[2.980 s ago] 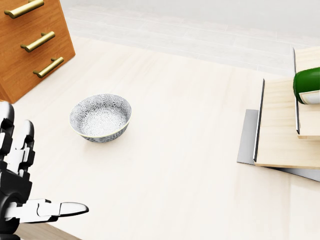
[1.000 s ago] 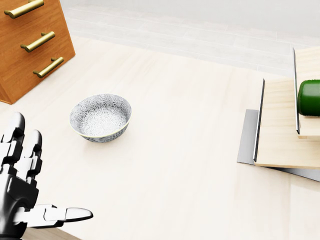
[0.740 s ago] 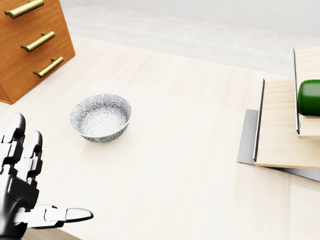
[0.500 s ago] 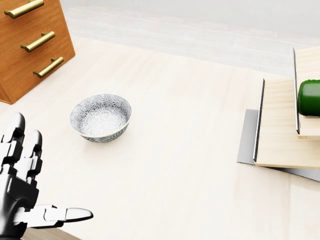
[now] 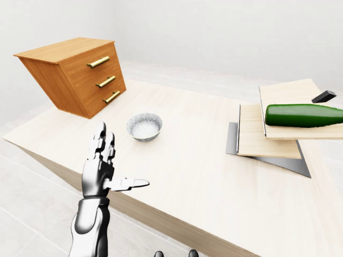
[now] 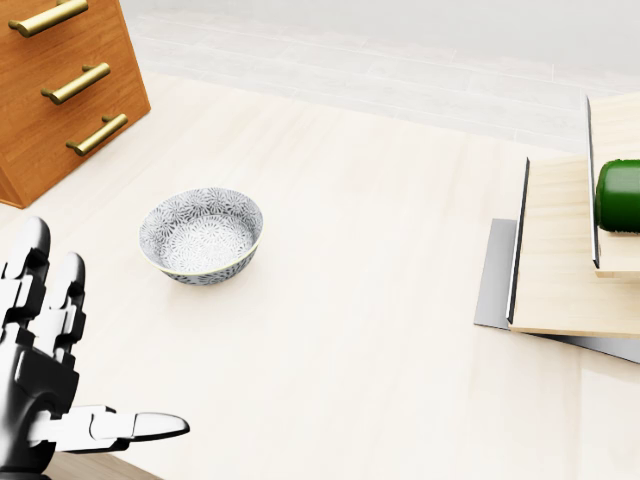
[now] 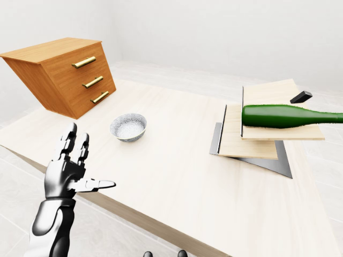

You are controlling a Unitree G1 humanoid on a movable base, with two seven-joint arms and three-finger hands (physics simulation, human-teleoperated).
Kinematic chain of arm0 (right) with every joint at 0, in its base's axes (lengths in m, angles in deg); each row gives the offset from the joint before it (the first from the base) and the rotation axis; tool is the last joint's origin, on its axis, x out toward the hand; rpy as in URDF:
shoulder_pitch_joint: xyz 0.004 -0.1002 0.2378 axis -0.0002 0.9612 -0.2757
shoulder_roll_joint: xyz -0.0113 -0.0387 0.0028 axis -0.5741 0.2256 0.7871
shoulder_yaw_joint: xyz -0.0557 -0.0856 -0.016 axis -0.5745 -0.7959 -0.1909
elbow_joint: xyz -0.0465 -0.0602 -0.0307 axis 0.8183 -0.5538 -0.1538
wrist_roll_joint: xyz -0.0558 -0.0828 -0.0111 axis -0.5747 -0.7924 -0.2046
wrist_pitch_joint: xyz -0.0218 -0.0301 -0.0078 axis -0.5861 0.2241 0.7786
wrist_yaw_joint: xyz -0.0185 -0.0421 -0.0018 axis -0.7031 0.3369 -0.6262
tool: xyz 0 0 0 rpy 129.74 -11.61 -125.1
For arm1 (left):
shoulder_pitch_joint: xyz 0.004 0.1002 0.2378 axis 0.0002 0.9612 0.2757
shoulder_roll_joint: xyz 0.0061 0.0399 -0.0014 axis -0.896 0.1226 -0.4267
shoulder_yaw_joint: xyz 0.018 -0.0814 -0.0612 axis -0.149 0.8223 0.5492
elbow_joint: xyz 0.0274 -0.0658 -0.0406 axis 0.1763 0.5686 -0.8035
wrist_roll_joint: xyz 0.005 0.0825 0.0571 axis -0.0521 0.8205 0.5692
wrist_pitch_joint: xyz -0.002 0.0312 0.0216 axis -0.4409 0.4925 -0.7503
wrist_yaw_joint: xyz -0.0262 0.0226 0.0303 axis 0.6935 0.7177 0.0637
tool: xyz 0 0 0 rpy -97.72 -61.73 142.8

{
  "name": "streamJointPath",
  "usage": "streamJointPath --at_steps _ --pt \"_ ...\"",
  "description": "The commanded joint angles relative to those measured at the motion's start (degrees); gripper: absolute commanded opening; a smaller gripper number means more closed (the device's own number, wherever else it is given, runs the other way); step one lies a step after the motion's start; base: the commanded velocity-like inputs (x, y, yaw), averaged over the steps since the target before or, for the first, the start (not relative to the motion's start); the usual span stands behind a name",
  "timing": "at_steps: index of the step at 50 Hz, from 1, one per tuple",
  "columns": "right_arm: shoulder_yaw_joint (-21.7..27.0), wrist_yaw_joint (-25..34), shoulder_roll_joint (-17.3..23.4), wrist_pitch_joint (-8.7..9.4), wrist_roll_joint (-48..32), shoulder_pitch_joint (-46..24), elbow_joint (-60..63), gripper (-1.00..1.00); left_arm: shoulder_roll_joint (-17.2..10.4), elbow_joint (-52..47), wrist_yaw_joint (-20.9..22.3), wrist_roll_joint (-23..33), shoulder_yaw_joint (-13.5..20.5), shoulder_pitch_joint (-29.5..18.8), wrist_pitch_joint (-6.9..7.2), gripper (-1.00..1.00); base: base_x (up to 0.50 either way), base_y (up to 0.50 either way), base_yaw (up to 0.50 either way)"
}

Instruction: Put the wine bottle on the wine rack.

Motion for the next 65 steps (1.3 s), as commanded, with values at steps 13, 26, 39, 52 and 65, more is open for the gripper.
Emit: streamJointPath --at_steps 13,26,39,52,65 --pt "7.73 -20.58 -0.70 0.00 20.59 1.66 27.10 1.00 -0.09 -0.74 0.10 -0.11 -0.17 0.11 0.00 1.00 0.00 0.00 0.00" --pt "8.60 -30.56 2.90 0.00 35.68 1.63 34.70 1.00 -0.19 -2.08 -0.02 -0.21 0.02 -0.37 0.00 1.00 0.00 0.00 0.00" --pt "12.43 -36.99 2.99 0.00 40.03 -3.60 38.53 1.00 -0.07 -4.52 -0.15 -0.32 -0.23 -0.14 0.00 1.00 0.00 0.00 0.00" --pt "14.71 -39.59 1.57 0.00 40.03 -11.18 39.66 1.00 0.37 -6.05 0.16 -0.46 -0.58 1.23 0.00 1.00 0.00 0.00 0.00" --pt "15.63 -38.08 0.47 0.00 40.03 -12.81 41.73 1.00 0.70 -6.09 0.69 -0.37 -0.97 2.14 0.00 1.00 0.00 0.00 0.00"
